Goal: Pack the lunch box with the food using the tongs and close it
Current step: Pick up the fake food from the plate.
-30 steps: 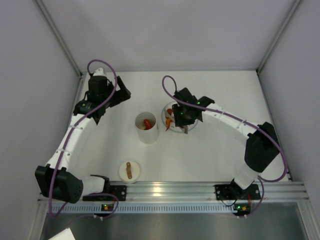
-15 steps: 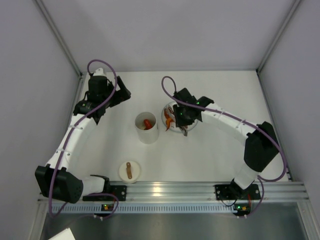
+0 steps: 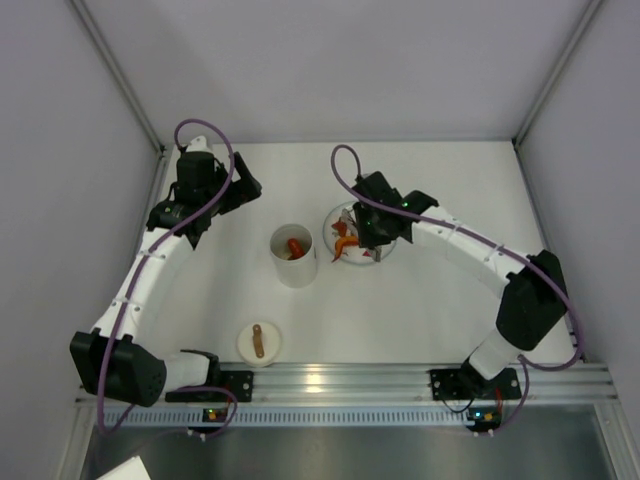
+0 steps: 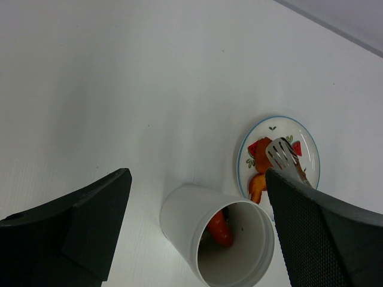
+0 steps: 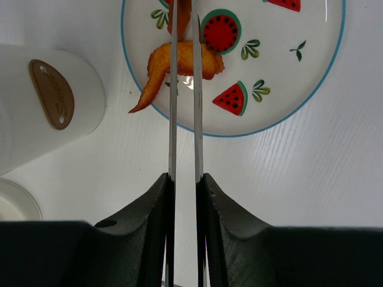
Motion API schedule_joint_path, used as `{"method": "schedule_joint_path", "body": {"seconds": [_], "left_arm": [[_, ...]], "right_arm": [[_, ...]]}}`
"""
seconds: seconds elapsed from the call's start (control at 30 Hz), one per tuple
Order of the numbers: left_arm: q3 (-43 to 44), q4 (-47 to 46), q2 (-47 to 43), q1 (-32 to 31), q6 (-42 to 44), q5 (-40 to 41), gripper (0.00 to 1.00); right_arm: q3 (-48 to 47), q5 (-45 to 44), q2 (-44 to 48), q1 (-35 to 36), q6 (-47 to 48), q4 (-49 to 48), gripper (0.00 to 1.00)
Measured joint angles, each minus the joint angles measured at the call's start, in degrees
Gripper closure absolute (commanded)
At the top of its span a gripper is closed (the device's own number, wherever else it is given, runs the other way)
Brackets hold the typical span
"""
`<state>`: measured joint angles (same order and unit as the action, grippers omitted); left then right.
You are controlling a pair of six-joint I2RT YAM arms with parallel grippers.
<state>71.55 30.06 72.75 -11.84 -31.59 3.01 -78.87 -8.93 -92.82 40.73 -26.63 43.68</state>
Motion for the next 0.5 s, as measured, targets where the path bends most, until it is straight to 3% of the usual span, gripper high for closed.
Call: {"method": "schedule_joint_path", "body": {"seconds": [0.5], "left_arm": [[0.0, 0.0, 0.0, 0.0, 0.0, 0.0, 0.01]], "right_arm": [[-3.9, -2.1, 5.3, -0.1, 0.1, 3.3, 0.83]]}}
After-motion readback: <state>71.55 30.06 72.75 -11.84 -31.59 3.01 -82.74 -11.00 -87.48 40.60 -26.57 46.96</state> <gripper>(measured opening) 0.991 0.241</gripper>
